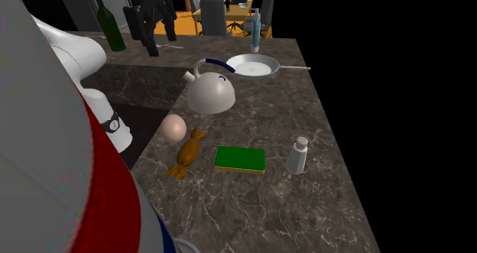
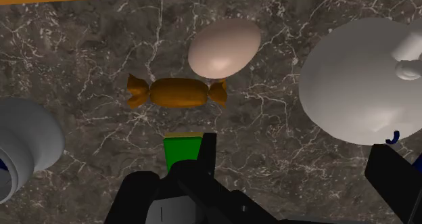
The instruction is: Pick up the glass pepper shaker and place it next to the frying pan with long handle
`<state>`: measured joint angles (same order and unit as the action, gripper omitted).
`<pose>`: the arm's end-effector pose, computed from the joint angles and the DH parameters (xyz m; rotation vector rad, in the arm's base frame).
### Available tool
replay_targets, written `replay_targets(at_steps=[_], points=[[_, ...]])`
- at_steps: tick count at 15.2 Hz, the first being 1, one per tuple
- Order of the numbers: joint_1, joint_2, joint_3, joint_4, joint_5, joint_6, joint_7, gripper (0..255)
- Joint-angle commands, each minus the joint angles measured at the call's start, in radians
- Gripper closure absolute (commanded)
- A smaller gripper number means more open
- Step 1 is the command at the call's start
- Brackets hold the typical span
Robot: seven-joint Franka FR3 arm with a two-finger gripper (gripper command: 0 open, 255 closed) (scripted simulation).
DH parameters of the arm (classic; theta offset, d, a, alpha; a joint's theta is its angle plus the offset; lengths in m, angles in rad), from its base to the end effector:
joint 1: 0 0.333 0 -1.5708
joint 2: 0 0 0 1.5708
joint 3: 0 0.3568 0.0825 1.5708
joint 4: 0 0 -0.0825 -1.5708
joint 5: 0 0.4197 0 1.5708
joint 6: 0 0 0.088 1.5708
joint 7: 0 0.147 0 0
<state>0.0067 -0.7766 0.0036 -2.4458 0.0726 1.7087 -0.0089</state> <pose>0.3282 0.0133 0.5431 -3.0714 -0.0148 -0.0607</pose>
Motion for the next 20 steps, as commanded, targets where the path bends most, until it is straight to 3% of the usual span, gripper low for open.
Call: replay_targets(at_steps=[1,11,20], points=[[0.0,0.0,0.0,0.0,0.0,0.0,0.0,0],[-0.011,0.386,-0.046,0.153,-0.005,0.234,-0.072,0],[-0.017,0.74,-0.078,0.403,0.024,0.338,-0.135,0]])
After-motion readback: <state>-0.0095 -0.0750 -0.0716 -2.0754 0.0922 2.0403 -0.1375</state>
